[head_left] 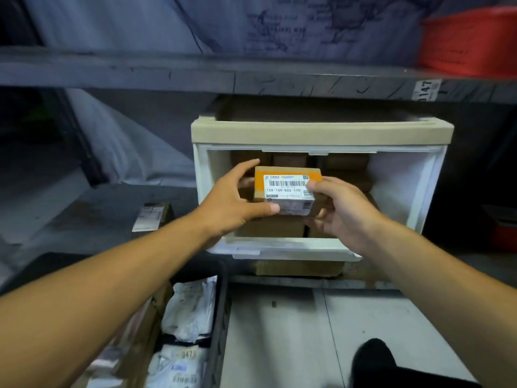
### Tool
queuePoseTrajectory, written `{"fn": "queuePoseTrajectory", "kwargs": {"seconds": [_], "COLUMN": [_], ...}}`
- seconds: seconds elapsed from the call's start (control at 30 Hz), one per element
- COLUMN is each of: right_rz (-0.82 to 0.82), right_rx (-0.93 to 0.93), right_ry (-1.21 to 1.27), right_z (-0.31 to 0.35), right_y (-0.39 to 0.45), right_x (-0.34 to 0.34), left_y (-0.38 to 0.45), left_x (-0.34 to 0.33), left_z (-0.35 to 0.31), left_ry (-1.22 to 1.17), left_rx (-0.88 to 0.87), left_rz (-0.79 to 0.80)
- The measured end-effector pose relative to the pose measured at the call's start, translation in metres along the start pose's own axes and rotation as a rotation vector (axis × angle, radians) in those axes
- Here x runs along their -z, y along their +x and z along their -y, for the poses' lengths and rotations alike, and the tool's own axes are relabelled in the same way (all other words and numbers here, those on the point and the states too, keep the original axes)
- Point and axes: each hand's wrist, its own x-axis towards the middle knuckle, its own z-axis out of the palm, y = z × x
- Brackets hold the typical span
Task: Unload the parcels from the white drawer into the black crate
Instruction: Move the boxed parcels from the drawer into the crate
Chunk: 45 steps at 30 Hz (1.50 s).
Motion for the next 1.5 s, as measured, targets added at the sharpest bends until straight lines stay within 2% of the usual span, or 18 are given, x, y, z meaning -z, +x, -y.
{"fn": "queuePoseTrajectory", "kwargs": {"seconds": [0.13, 0.3, 0.4, 0.57, 0.97, 1.1, 1.37, 1.5], "right_rz": [0.038, 0.092, 0.113, 0.039, -0.085, -0.045, 0.092, 0.103], "right_rx": [-0.021, 0.020, 0.030, 0.059, 0.022, -0.039, 0.048, 0.020], "right_ry": [0.075, 0.127, 0.103, 0.054, 0.122, 0.149, 0.124, 0.100], "right_z": [-0.010, -0.010, -0.013, -0.016, -0.013, -0.011, -0.010, -0.008], "right_y": [-0.006, -0.008, -0.009, -0.009, -0.012, -0.016, -0.021, -0.022], "right_x": [-0.011, -0.019, -0.024, -0.031, -0.034, -0.035, -0.031, -0.028], "left_y": [-0.018, -0.017, -0.016, -0.016, -0.026, -0.027, -0.031, -0.031], "left_x": [0.006, 0.012, 0.012, 0.006, 0.004, 0.007, 0.012, 0.021], "left_z": [0.002, 0.001, 0.003, 0.003, -0.005, -0.005, -0.008, -0.005], "left_ry": [-0.296, -0.445, -0.472, -0.500, -0.496, -0.464, -0.511, -0.486], "left_rx": [0.187, 0.264, 0.281, 0.316, 0.349, 0.354, 0.469, 0.480], "left_rz": [-0.043, -0.111, -0.140, -0.186, -0.111, -0.108, -0.093, -0.019]}}
